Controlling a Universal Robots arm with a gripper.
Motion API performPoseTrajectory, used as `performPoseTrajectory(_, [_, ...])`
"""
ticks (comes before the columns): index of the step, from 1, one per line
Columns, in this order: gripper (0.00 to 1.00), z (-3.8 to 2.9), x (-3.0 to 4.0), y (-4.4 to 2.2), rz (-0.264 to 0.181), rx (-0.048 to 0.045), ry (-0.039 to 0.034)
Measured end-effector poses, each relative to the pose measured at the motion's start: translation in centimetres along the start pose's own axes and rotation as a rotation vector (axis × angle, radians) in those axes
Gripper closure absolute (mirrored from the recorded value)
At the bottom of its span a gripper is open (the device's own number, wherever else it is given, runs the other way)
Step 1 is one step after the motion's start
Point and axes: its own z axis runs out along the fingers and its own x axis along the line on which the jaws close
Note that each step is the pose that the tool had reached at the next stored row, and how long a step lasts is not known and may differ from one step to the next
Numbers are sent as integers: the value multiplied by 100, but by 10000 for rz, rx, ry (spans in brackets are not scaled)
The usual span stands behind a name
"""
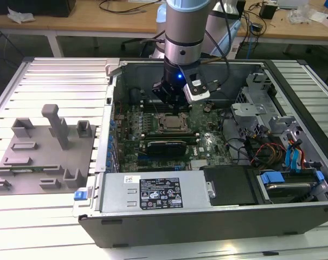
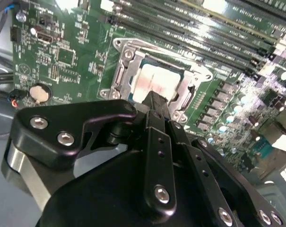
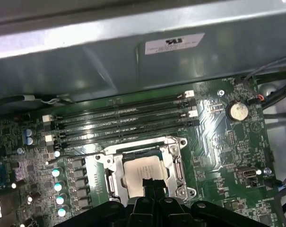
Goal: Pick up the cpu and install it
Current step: 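Close the cpu cover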
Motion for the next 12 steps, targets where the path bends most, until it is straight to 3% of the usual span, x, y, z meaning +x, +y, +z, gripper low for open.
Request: performPoseTrajectory(12, [89, 48, 163, -32, -13, -1, 1])
